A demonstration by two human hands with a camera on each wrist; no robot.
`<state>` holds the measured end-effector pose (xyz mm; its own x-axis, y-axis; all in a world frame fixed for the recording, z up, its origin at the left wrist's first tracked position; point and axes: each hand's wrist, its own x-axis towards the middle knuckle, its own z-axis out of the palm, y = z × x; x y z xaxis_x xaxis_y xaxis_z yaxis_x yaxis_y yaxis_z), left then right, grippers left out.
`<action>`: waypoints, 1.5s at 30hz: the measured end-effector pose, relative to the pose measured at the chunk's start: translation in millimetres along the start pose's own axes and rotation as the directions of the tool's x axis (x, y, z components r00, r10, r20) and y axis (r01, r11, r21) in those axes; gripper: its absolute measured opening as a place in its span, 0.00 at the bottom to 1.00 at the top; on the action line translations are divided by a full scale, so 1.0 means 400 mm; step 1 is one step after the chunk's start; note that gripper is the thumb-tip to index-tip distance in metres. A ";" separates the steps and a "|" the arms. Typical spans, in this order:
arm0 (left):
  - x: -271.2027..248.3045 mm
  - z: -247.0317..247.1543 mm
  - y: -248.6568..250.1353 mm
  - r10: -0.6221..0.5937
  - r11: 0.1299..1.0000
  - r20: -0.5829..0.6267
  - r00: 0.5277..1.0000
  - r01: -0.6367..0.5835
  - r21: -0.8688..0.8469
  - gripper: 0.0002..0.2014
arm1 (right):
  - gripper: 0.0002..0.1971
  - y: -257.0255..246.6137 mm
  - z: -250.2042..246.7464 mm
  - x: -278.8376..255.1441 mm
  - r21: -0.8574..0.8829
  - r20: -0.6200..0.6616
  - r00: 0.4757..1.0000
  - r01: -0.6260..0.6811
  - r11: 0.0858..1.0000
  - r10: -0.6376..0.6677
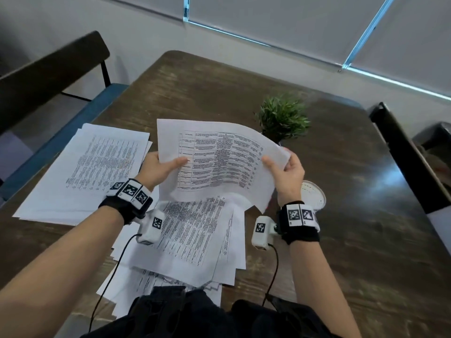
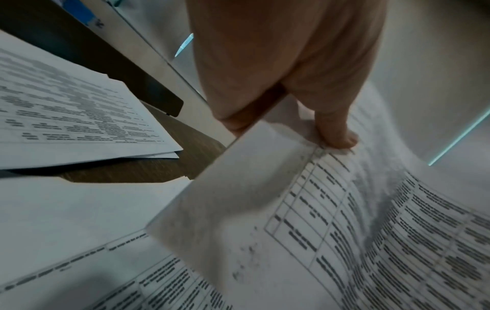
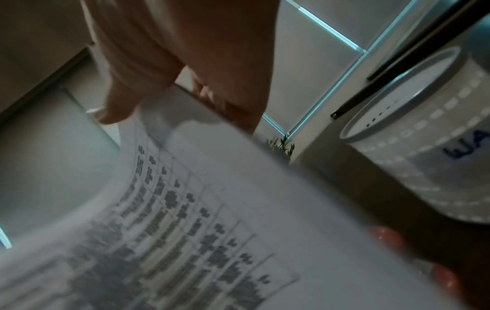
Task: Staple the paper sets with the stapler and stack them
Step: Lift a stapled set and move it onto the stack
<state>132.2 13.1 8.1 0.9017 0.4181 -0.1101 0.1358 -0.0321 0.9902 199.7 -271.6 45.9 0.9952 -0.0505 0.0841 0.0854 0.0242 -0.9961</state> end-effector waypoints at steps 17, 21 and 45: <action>0.003 -0.031 -0.126 -0.142 0.972 -0.073 0.987 0.153 0.179 0.26 | 0.16 0.131 0.030 -0.057 -0.167 0.022 0.972 -0.227 0.959 0.234; 0.014 -0.040 -0.129 -0.176 0.967 -0.048 0.983 0.182 0.177 0.26 | 0.09 0.133 0.021 -0.040 -0.204 -0.013 0.958 -0.283 0.937 0.287; 0.011 0.085 -0.146 -0.205 0.960 -0.223 0.953 0.241 0.146 0.12 | 0.07 0.255 0.014 -0.134 0.156 -0.044 0.814 -0.567 0.809 0.580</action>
<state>142.4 -14.1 -53.2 0.7396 0.6078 -0.2890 0.4074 -0.0625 0.9111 155.4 -261.0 -59.9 0.8572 -0.0710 -0.5101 -0.4881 0.2037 -0.8487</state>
